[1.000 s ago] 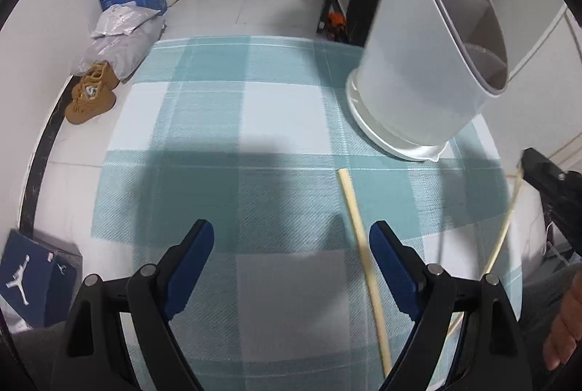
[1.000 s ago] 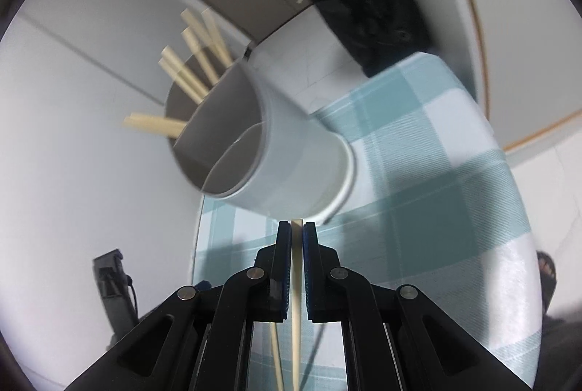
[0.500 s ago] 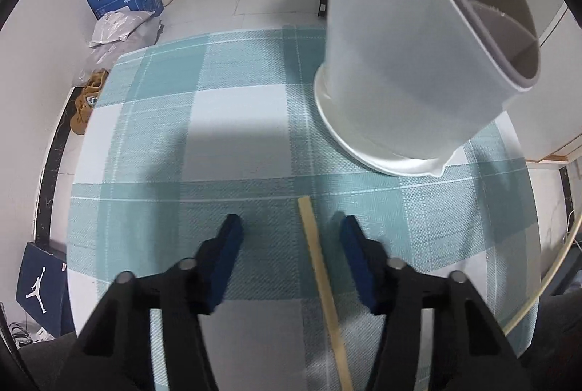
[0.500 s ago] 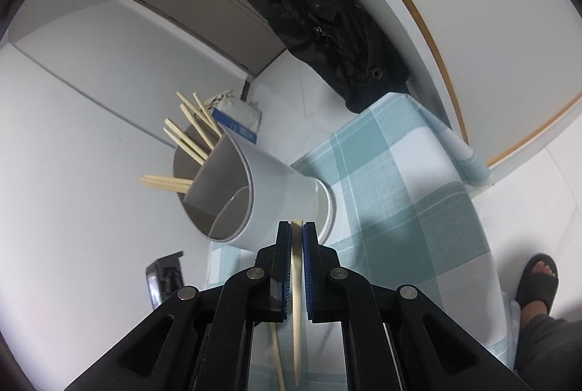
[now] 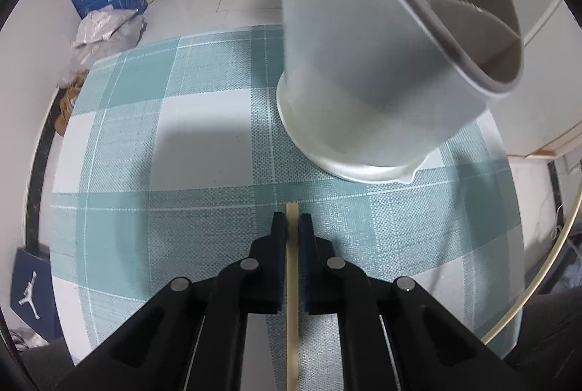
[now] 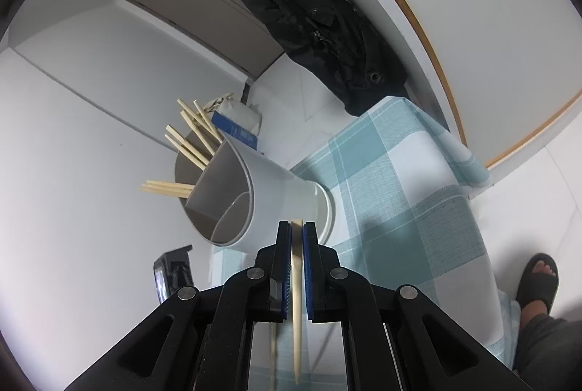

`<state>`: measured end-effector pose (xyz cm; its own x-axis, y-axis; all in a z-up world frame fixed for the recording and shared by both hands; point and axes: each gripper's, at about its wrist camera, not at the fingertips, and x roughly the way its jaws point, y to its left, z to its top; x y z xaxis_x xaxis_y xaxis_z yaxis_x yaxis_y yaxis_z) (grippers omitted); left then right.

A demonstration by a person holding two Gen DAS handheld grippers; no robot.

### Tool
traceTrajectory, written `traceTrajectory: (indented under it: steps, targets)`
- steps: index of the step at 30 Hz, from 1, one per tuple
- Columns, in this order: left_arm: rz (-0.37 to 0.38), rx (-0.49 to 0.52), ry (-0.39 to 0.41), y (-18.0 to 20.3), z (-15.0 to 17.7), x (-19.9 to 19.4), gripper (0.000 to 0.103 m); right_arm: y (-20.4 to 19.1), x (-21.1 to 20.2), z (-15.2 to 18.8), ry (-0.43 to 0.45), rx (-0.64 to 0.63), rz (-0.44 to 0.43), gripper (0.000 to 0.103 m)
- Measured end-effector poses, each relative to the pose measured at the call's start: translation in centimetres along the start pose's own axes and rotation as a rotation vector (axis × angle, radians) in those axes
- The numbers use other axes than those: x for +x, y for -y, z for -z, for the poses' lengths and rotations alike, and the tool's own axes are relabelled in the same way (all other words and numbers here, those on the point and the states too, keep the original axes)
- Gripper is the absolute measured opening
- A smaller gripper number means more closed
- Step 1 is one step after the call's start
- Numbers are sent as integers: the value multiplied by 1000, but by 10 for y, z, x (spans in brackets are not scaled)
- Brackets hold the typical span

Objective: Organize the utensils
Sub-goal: 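Carry both held chopsticks up over the white utensil holder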

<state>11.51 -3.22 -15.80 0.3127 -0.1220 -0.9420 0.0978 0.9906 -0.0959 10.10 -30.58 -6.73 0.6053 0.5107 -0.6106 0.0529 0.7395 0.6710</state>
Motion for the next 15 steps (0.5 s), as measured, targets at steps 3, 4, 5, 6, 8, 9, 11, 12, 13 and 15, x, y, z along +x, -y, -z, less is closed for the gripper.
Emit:
traceTrajectory:
  steps: [3,4,5,6,8,9,11,12,13,15]
  targets:
    - [3,-12,46,-5,1,-4,3,-4,-2,2,8,-37,21,6]
    - [8,-22,49,-6,2,-4,3,-5,-1,3,9,-44,27,6]
    - [14,-26,59,-7,3,-7,3,-6,-1,4,9,-50,35,6]
    - [27,-27,78,-8,5,-12,3,-6,0,5,7,-52,38,6]
    - [41,-26,113,-8,6,-22,3,-5,2,7,1,-50,43,6]
    - [44,-25,128,-7,6,-27,3,-6,4,8,-4,-51,46,6]
    - [67,-27,172,-5,7,-40,3,-6,7,10,-14,-55,48,6]
    - [66,-27,200,-5,8,-49,3,-7,8,11,-19,-60,47,6]
    - [66,-27,217,-1,10,-53,3,-8,10,12,-26,-68,49,5]
    - [79,-27,253,0,14,-63,3,-12,11,15,-34,-85,51,5]
